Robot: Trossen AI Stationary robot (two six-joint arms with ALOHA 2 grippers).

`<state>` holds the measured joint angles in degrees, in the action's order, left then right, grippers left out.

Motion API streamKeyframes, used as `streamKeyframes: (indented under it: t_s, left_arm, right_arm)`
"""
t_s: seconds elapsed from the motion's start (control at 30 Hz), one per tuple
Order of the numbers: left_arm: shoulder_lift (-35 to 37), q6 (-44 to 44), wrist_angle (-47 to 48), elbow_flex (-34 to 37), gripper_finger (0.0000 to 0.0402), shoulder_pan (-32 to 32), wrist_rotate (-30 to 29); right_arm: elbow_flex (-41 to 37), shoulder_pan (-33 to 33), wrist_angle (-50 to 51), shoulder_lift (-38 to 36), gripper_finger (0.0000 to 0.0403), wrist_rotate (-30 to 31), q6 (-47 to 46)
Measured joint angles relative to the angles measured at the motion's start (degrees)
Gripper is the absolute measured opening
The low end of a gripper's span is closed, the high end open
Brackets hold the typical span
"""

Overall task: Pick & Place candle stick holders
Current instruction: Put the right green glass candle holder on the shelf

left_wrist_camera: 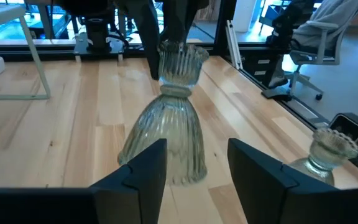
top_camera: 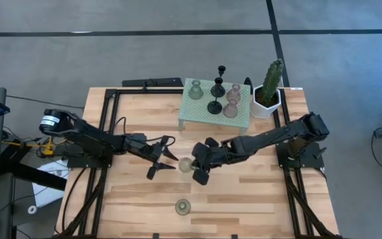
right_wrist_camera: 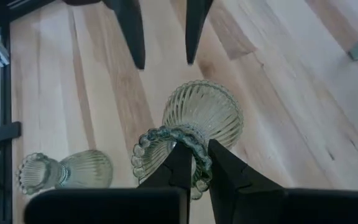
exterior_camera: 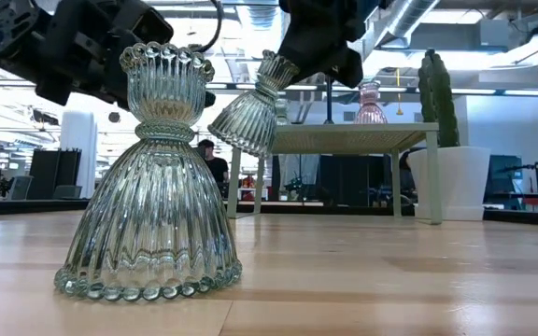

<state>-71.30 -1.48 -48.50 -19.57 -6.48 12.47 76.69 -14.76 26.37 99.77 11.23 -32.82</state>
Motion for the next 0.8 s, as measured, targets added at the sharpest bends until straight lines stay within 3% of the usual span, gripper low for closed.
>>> streamKeyframes:
  t_s: [0.2, 0.57, 0.8]
  left_arm:
    - [-2.76, -1.45, -0.17, -3.61, 0.0194, 0.0, 0.0]
    - [-7.97, -0.84, 0.03, -8.97, 0.0276, 0.01, 0.88]
    - [-7.99, 1.34, 6.59, -12.93, 0.0274, 0.02, 0.87]
  right_arm:
    - [0.04, 0.3, -0.55, 0.0, 0.0016, -0.9, 0.61]
    - [0.09, 0.26, -1.06, -0.02, 0.0016, -1.02, 1.49]
    - [0.09, 0.28, -1.14, -0.02, 0.0016, -2.02, 1.46]
